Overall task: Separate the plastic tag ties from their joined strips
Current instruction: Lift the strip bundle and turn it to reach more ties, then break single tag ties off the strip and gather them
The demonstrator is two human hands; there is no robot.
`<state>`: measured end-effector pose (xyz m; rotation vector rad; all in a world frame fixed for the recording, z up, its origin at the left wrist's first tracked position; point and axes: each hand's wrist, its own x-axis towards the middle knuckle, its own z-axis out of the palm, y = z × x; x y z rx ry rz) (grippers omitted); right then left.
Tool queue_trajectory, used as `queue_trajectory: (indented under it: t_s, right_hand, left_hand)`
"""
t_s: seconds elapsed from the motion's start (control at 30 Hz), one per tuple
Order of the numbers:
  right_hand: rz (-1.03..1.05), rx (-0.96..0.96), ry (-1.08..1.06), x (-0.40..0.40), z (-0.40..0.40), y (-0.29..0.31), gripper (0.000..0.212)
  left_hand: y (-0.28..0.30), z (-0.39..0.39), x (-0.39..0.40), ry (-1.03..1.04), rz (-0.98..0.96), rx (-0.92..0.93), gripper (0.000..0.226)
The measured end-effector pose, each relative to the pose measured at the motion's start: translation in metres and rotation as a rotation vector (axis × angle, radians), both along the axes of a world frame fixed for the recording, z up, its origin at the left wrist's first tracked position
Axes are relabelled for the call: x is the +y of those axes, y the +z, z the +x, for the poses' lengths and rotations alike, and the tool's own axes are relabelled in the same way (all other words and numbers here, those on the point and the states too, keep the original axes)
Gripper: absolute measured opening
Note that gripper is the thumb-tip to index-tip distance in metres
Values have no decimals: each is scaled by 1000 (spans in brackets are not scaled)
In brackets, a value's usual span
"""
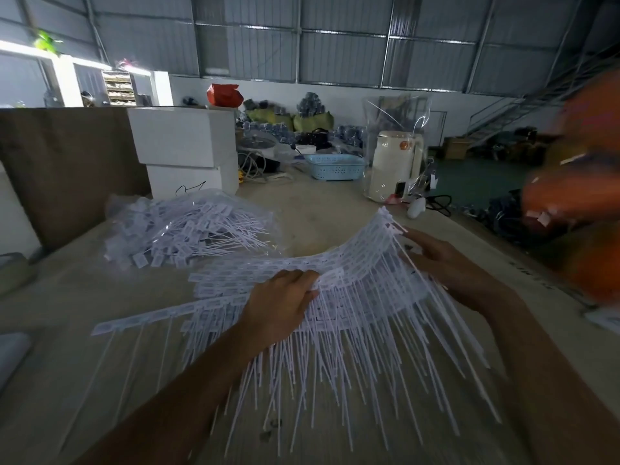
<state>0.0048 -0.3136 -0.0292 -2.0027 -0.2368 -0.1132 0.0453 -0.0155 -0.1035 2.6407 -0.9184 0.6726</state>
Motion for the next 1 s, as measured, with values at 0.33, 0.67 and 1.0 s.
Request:
queue_trajectory:
  t_s: [0.33,0.67,1.0]
  right_hand:
    - [-416,-157,-269,-2,3,6,44]
    - [-26,-241,-375,13,6,7,32]
    - [-241,-387,-187,54,3,-7,7]
  left_hand:
    - [0,0,-1,0,-14,-20,34]
    - [-1,-2,-2,-5,-54,-38,36]
    - [14,-13,-7,-77,-63,-183,40]
